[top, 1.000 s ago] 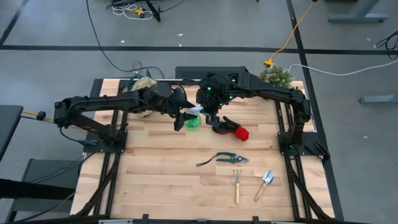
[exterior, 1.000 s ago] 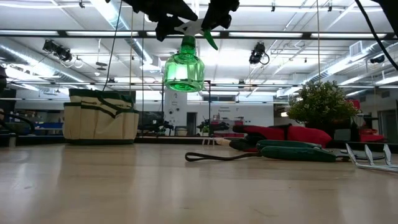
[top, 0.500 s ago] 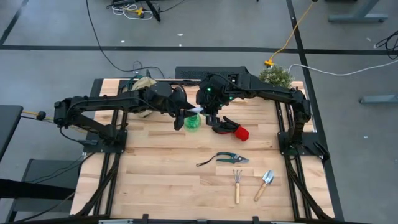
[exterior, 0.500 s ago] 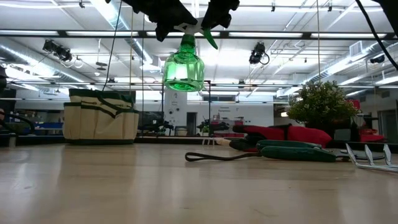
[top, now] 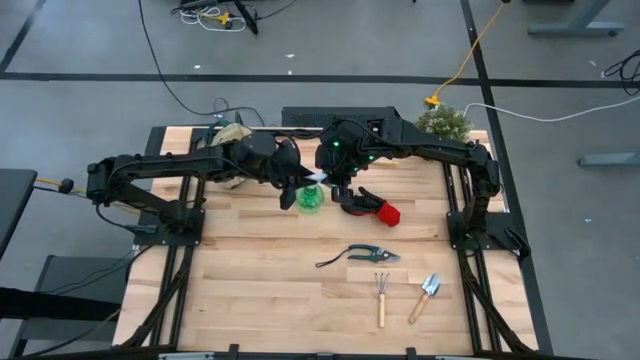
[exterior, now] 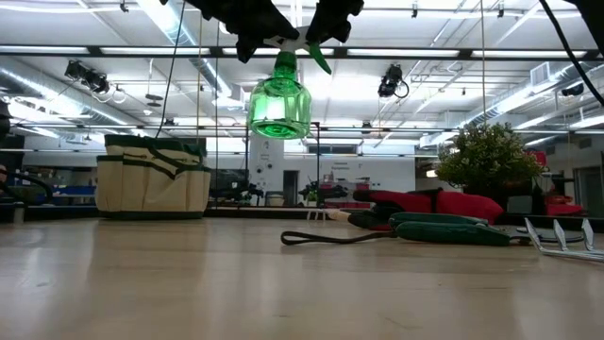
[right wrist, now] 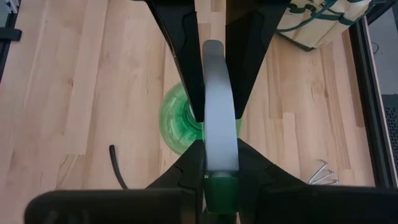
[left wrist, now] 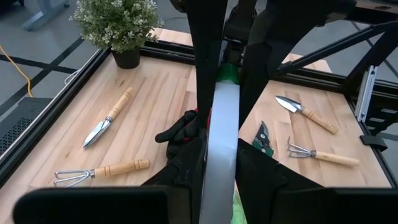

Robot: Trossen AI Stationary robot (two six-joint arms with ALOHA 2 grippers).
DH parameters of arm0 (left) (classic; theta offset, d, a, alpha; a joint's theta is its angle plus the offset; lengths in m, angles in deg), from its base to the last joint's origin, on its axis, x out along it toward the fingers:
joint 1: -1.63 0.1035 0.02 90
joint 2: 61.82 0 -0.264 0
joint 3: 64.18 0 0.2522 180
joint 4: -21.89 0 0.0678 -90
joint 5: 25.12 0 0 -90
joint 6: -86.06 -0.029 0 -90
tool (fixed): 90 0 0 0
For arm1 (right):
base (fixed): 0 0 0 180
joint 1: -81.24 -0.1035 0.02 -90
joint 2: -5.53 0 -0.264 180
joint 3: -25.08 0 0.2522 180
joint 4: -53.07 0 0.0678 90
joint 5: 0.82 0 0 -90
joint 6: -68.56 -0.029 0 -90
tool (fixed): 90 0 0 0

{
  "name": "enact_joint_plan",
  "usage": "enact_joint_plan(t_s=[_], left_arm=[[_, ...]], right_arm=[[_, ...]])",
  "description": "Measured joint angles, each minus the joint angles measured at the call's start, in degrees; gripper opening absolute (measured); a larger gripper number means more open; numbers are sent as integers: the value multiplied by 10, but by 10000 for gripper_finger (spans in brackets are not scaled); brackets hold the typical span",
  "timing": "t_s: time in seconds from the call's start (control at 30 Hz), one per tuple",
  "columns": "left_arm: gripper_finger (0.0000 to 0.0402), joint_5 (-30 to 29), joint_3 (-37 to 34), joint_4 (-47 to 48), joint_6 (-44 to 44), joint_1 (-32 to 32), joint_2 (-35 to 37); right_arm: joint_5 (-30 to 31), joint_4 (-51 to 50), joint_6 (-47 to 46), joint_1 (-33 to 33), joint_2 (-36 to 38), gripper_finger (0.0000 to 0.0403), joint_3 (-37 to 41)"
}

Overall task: Pick & Place Garden tools in Gardening bag
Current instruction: Put the green spray bottle into the gardening bag

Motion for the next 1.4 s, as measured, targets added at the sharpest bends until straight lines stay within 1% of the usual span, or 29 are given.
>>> enact_joint_plan(t_s=[0.5,0.6,0.77,1.17,1.27,1.4], left_arm=[[71,1,0,0,-11,0,0],[71,1,0,0,-11,0,0],[70,0,0,0,-2,0,0],[69,-8,0,8,-3,0,0],[69,-12,0,15,-2,0,0],[69,-19,0,18,-3,0,3]], right_arm=[[0,0,4,0,0,55,0],[1,0,4,0,0,60,0],[4,3,15,0,0,92,0],[1,-4,26,1,3,194,0],[0,-6,26,1,16,209,0],[0,-7,26,1,39,216,0]])
